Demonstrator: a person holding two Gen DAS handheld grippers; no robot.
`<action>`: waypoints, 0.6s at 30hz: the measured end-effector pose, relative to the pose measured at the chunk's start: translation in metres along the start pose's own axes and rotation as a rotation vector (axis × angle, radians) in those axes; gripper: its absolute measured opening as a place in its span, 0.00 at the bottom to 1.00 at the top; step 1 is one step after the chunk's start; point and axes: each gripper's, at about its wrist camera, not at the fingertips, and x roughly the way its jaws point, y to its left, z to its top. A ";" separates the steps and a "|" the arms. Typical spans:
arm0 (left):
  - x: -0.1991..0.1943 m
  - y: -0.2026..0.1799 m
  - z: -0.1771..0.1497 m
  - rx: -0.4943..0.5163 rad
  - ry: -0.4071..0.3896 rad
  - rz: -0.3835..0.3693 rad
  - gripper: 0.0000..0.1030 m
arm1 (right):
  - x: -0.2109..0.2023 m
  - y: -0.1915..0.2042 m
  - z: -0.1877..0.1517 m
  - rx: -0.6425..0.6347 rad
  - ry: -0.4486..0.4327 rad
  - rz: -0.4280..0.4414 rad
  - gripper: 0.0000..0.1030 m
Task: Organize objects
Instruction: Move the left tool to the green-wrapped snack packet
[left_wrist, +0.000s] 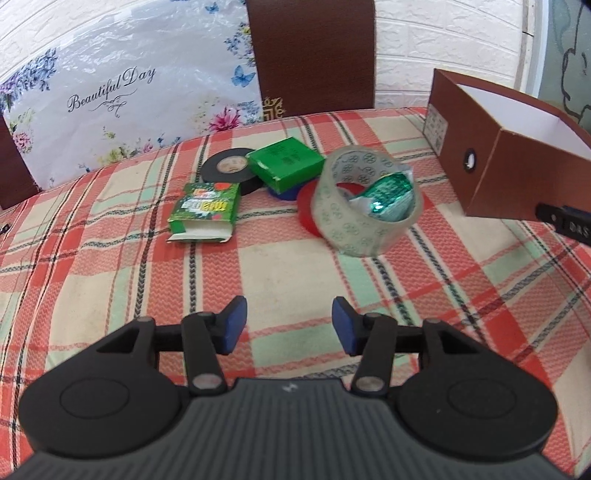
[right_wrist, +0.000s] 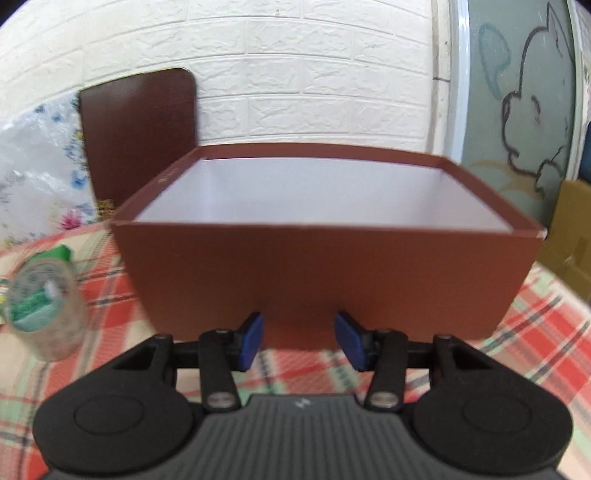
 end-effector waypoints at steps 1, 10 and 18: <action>0.003 0.003 -0.001 -0.003 0.003 0.007 0.52 | -0.004 0.004 -0.006 0.011 0.011 0.026 0.44; 0.023 0.051 -0.019 -0.095 -0.014 0.099 0.60 | -0.027 0.076 -0.022 -0.095 0.050 0.296 0.48; 0.024 0.070 -0.044 -0.132 -0.179 0.067 0.77 | -0.031 0.137 -0.003 -0.278 -0.089 0.315 0.57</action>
